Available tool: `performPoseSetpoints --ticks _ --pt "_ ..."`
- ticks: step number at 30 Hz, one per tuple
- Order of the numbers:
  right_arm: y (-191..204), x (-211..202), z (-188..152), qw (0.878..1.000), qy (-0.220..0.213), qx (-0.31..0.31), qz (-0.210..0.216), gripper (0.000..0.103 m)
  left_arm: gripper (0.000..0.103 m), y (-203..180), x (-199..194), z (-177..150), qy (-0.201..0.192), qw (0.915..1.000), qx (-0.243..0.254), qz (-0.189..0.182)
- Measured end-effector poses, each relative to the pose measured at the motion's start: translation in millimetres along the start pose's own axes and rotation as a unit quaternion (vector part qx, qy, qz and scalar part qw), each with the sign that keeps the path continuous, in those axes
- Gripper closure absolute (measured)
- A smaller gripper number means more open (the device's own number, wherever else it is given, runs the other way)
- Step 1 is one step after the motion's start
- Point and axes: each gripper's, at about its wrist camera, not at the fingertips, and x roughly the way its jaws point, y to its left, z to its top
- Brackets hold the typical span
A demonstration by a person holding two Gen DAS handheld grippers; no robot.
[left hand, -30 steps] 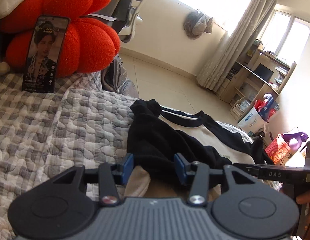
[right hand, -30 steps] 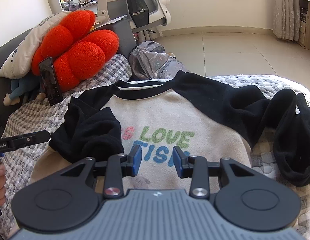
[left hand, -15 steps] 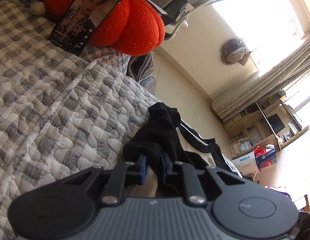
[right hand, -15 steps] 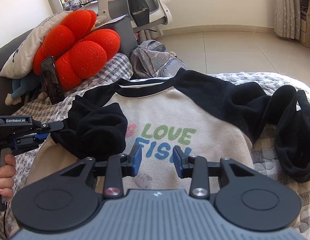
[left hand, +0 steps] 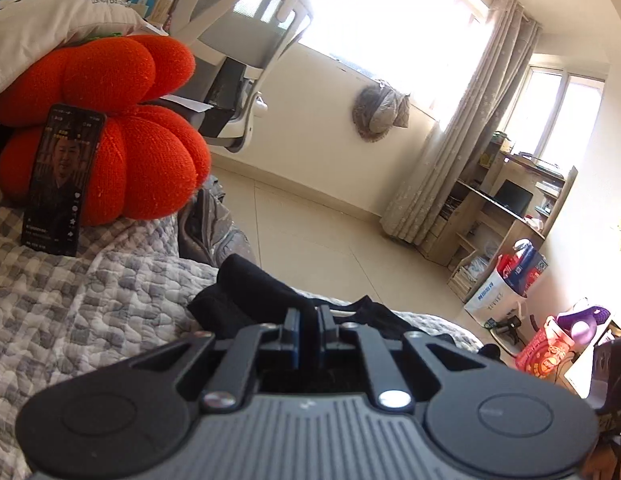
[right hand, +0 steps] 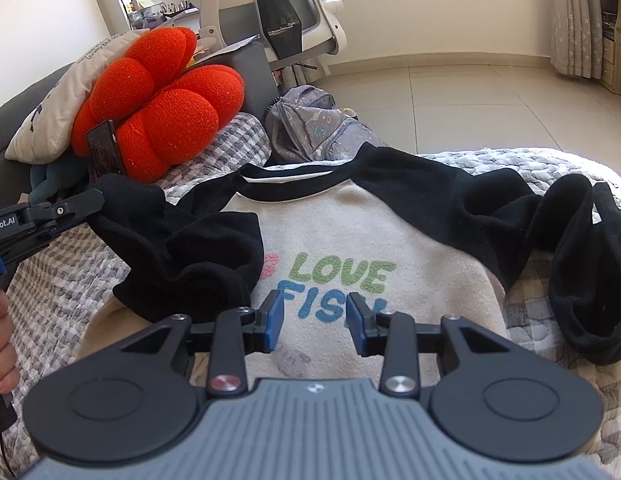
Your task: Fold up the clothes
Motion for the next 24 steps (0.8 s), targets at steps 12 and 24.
performPoseSetpoints --ticks 12,24 --pt "-16 -3 0 0.999 0.004 0.041 0.023 0.064 0.094 -49 45 -59 0.190 0.9625 0.181 -0.068" --pt "-29 3 -1 0.974 0.041 0.160 0.155 0.064 0.058 -54 15 -54 0.137 0.9637 0.223 -0.051"
